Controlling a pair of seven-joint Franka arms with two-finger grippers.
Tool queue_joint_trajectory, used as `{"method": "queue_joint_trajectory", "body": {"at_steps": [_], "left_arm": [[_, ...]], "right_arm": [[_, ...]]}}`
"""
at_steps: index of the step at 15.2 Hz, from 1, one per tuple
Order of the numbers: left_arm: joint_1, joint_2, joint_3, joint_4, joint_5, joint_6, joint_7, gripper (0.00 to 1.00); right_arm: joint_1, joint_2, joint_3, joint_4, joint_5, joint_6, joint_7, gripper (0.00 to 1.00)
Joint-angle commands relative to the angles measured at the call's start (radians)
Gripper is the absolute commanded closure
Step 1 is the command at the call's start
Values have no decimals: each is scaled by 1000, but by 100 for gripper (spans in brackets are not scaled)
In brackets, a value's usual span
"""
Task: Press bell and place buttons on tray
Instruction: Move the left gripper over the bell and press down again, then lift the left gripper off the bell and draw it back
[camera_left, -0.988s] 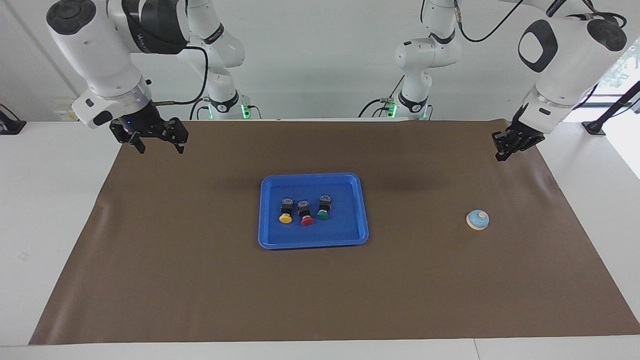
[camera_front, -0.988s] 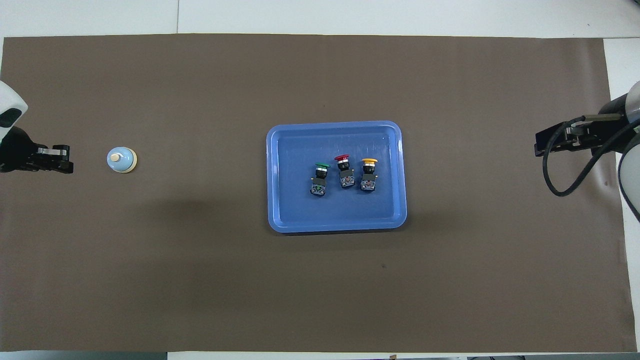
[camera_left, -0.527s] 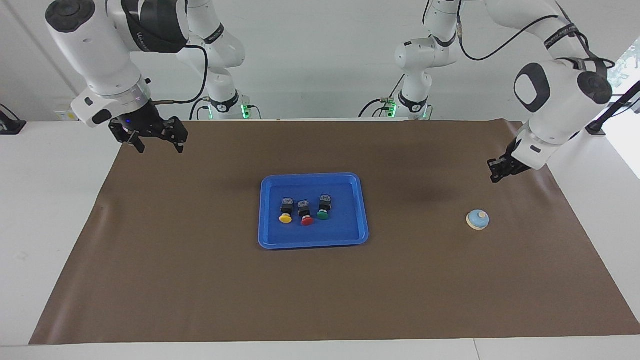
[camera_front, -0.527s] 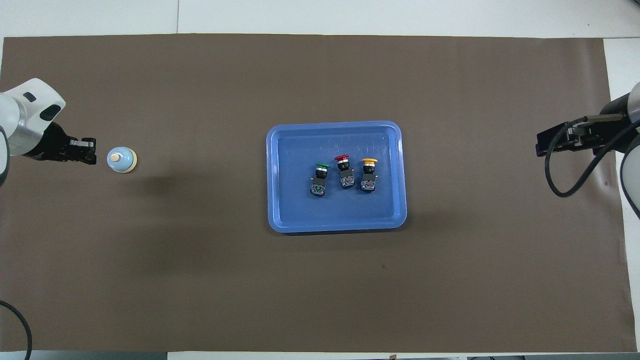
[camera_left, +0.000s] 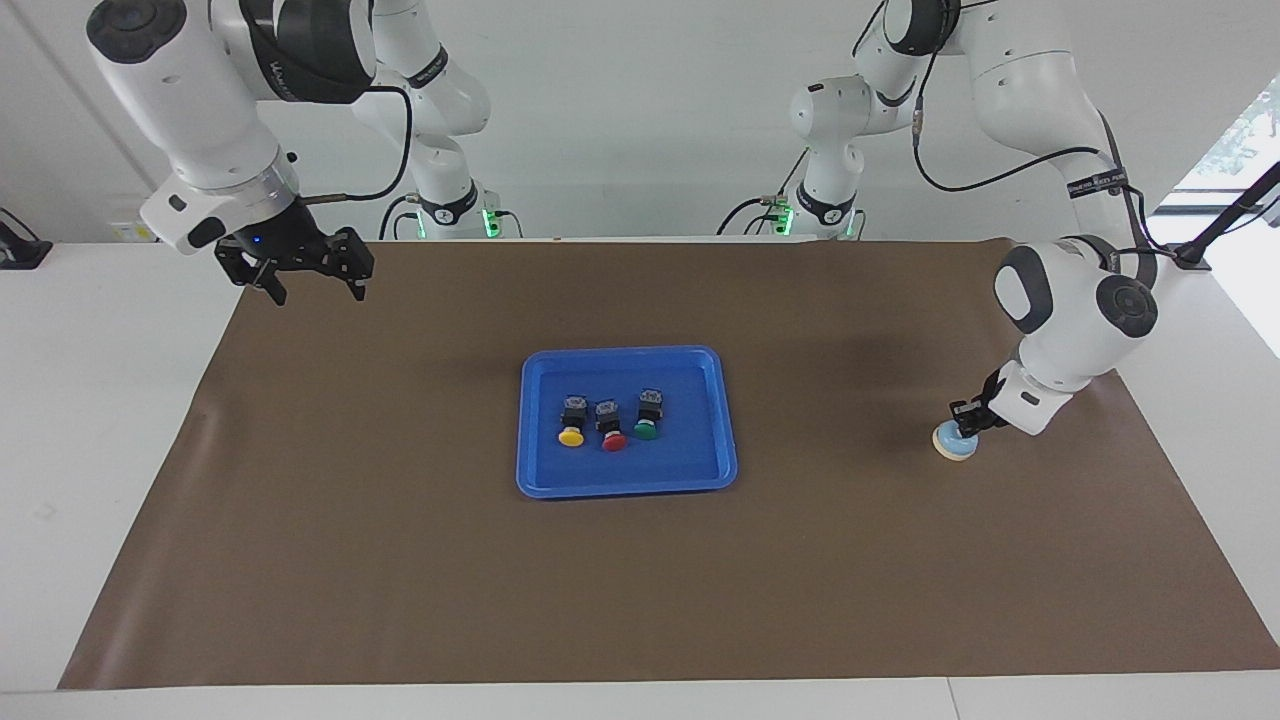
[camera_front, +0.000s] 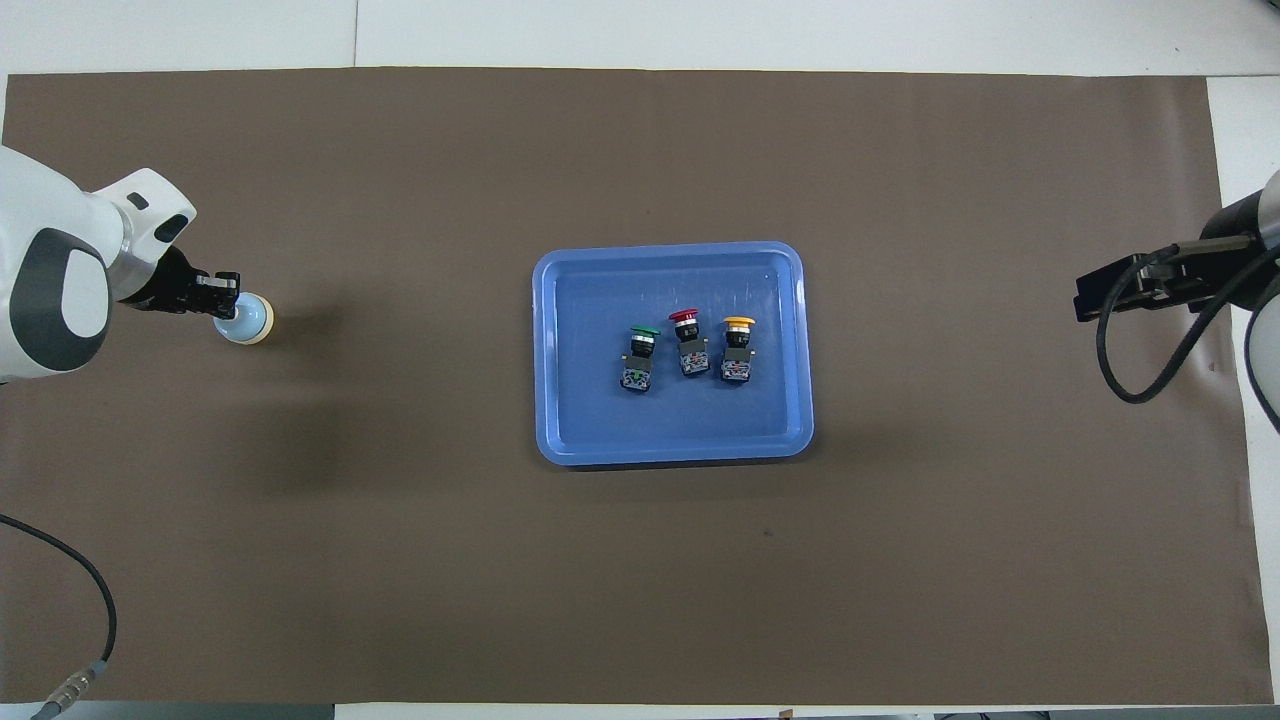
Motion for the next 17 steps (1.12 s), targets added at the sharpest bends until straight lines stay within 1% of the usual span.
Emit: {"method": "queue_joint_trajectory", "body": {"at_steps": [1,2,4,5,6,7,8,10,13,15,17], "left_arm": [[3,2,1,10,23,-15,10,100],[3,2,1,36,23,-47,10,100],[6,-11,1,100,23,-153,10,100],[8,-46,1,143,23,-249,10,100],[8,-85,1,147,23,-295,10,68],[6,-114,1,145,23,-326,3,19],[-3,-145,1,145,23,-361,1,0],[-7,-188,-3,141,22,-430,1,0],[-11,-237,-4,114,20,-497,4,0],[-11,-270,-6,102,20,-527,10,0],[-14,-292,-6,101,16,-532,6,0]], "right_arm": [[-13,-17,10,-12,-9,-11,-22,0],[-13,-17,10,-14,-9,-11,-22,0],[-13,-17,10,-12,-9,-11,-22,0],[-13,-17,10,-12,-9,-11,-22,0],[-13,-17,10,-12,-9,-11,-22,0],[-13,-17,10,-14,-9,-11,-22,0],[-13,-17,10,-12,-9,-11,-22,0],[-13,-17,10,-12,-9,-9,-22,0],[-13,-17,10,-12,-9,-11,-22,0],[-13,-17,10,-14,-9,-11,-22,0],[-13,-17,10,-14,-9,-11,-22,0]]}}
